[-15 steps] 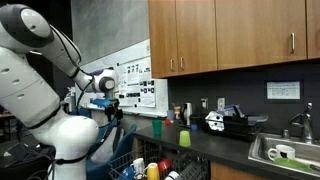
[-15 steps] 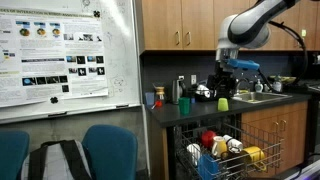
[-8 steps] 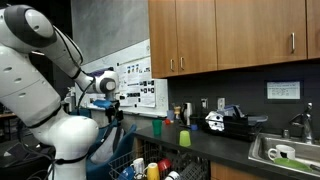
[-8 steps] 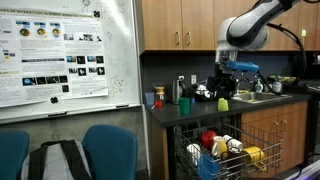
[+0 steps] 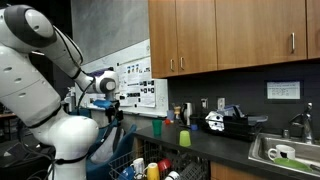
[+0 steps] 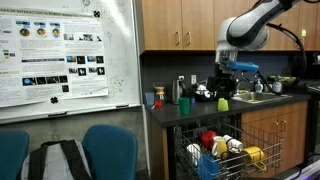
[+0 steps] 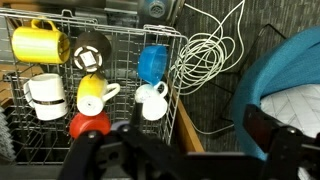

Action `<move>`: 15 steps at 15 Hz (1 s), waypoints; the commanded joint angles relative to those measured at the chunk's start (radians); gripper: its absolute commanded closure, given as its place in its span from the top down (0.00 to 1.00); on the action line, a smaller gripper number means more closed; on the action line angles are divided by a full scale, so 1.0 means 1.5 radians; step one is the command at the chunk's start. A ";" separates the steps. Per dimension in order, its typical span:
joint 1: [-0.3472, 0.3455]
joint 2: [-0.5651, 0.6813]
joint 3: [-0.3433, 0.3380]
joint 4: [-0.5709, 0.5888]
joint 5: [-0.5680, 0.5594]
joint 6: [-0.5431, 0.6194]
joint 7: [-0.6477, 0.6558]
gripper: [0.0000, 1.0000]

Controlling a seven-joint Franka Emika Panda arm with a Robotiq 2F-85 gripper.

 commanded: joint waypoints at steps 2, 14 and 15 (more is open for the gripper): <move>0.000 0.006 -0.005 -0.001 -0.007 0.004 0.001 1.00; -0.025 0.121 -0.003 -0.032 -0.054 0.115 -0.001 1.00; -0.027 0.139 -0.001 -0.034 -0.062 0.133 0.000 1.00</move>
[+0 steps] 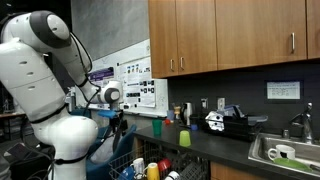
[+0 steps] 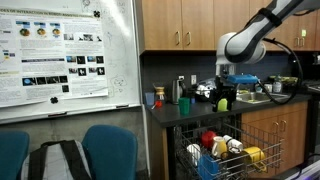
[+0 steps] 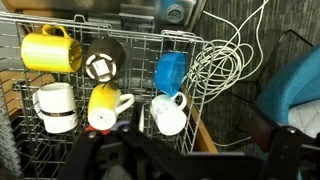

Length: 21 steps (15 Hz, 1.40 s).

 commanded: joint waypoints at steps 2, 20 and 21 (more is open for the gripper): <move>-0.009 0.094 0.001 0.005 -0.032 0.080 0.002 1.00; 0.023 0.452 -0.043 0.188 -0.288 0.153 0.224 1.00; 0.030 0.466 -0.050 0.196 -0.288 0.153 0.227 1.00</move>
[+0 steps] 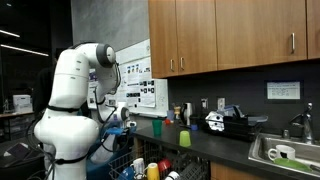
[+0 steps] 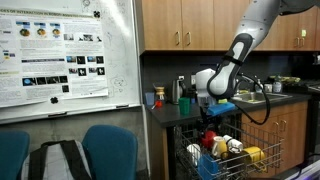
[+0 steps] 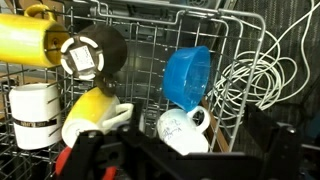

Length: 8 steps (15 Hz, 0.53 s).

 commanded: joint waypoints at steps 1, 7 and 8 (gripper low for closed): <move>0.032 0.062 -0.036 0.042 -0.024 0.006 0.037 1.00; 0.070 0.131 -0.073 0.073 -0.007 0.031 0.044 1.00; 0.075 0.141 -0.078 0.078 -0.005 0.033 0.046 1.00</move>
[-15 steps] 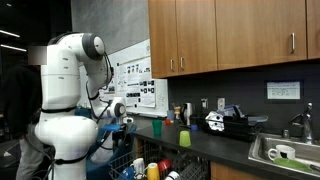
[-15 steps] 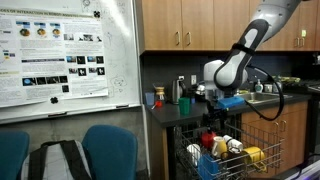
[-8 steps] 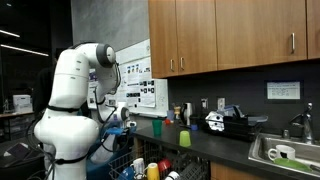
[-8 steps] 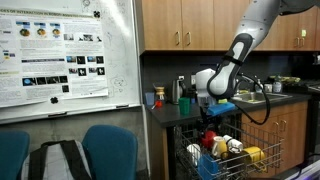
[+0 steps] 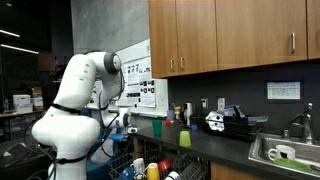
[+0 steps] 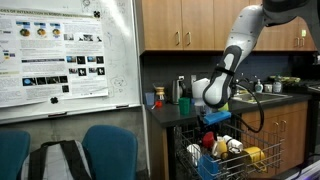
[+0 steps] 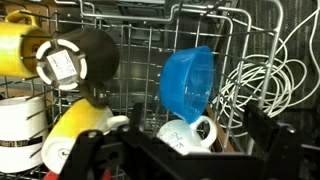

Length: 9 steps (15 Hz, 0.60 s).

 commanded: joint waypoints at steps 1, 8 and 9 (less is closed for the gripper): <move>0.030 0.042 -0.030 0.027 0.001 0.016 0.017 1.00; 0.026 0.070 -0.033 0.029 0.048 0.020 -0.019 1.00; 0.024 0.073 -0.031 0.030 0.057 0.020 -0.024 1.00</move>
